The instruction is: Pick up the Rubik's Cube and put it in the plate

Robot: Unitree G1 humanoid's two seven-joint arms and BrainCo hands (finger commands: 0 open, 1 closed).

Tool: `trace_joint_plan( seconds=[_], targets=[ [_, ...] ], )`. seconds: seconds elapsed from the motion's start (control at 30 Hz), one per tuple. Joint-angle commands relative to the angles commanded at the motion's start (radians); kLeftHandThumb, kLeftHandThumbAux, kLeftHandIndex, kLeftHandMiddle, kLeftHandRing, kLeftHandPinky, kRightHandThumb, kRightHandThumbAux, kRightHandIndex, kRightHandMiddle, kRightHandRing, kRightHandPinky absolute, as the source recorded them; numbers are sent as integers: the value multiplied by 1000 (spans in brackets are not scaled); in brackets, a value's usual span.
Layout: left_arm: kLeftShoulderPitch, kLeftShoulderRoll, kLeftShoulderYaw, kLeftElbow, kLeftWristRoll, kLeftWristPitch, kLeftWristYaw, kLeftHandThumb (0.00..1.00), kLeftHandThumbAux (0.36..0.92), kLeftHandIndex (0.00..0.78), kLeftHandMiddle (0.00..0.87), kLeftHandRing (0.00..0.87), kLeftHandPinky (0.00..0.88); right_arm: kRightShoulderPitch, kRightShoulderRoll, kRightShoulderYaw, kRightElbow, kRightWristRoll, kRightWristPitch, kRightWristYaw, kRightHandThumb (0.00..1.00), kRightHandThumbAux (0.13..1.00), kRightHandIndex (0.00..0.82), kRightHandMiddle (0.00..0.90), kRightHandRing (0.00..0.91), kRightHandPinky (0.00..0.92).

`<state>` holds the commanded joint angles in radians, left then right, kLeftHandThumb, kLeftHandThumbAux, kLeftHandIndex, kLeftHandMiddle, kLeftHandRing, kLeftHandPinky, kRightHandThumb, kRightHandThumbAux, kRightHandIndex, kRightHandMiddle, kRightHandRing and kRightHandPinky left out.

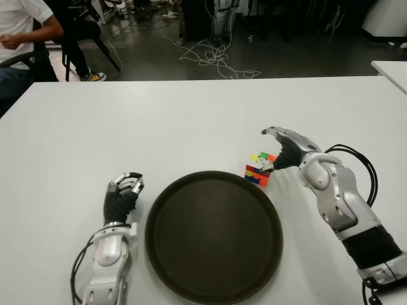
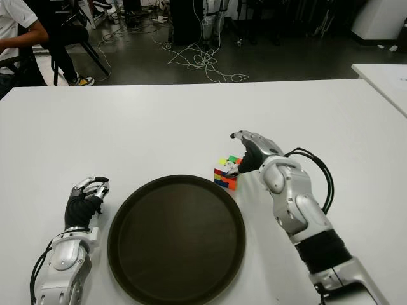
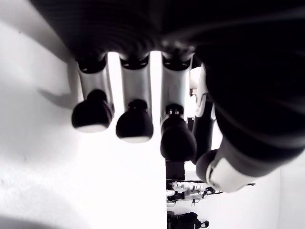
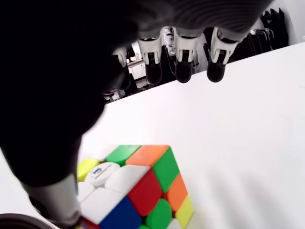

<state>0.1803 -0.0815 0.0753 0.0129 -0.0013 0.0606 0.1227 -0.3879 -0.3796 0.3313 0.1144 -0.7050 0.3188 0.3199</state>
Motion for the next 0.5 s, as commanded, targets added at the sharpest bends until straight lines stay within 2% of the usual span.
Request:
trace_joint_plan(
  seconds=[0.5],
  targets=[
    [0,-11,4,6,-3,-15,20,712,704,444,812,833,835,-19,10,9,50,14,-5,9,0,786,0,0,0,0]
  ],
)
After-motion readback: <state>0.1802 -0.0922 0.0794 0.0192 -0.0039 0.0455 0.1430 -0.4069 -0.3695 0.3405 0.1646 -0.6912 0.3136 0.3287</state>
